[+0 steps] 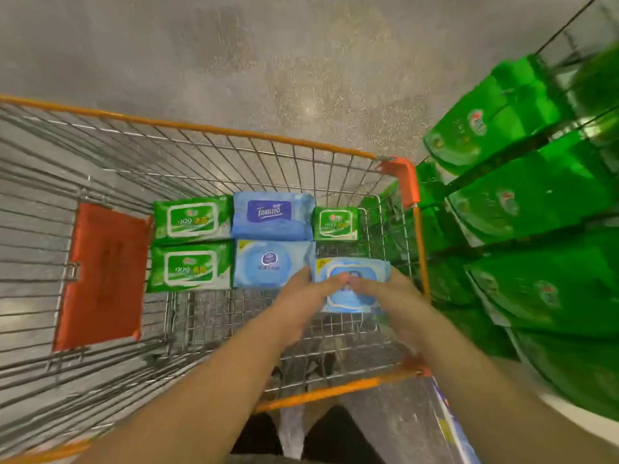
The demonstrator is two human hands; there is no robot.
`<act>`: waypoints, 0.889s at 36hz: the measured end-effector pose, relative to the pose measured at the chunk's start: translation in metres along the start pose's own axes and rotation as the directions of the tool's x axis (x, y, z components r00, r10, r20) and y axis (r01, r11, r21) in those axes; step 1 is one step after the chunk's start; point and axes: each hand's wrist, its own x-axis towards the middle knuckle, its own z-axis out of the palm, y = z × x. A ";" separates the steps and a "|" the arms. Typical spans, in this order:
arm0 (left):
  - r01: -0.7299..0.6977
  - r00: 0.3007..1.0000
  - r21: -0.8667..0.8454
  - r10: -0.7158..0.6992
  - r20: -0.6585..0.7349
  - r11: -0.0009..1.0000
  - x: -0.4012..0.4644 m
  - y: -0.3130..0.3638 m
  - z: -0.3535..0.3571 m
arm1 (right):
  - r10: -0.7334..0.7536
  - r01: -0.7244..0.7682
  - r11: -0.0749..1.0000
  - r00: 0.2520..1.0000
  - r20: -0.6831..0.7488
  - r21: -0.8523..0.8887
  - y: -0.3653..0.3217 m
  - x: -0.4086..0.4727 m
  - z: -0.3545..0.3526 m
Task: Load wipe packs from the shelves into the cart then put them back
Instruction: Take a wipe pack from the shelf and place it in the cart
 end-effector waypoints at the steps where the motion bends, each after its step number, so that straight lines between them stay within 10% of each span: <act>1: 0.007 1.000 0.010 -0.007 -0.007 1.000 0.011 -0.002 0.001 | 0.005 -0.005 1.000 1.000 -0.019 -0.004 0.004 0.011 -0.001; 19: 0.017 0.991 -0.061 -0.025 -0.135 0.998 0.137 -0.035 0.016 | 0.045 -0.025 0.998 0.930 -0.366 0.060 0.041 0.122 0.027; 32: -0.026 0.902 0.049 0.045 -0.430 0.998 0.160 -0.051 0.032 | -0.057 0.059 0.998 0.928 -0.368 -0.005 0.069 0.159 0.030</act>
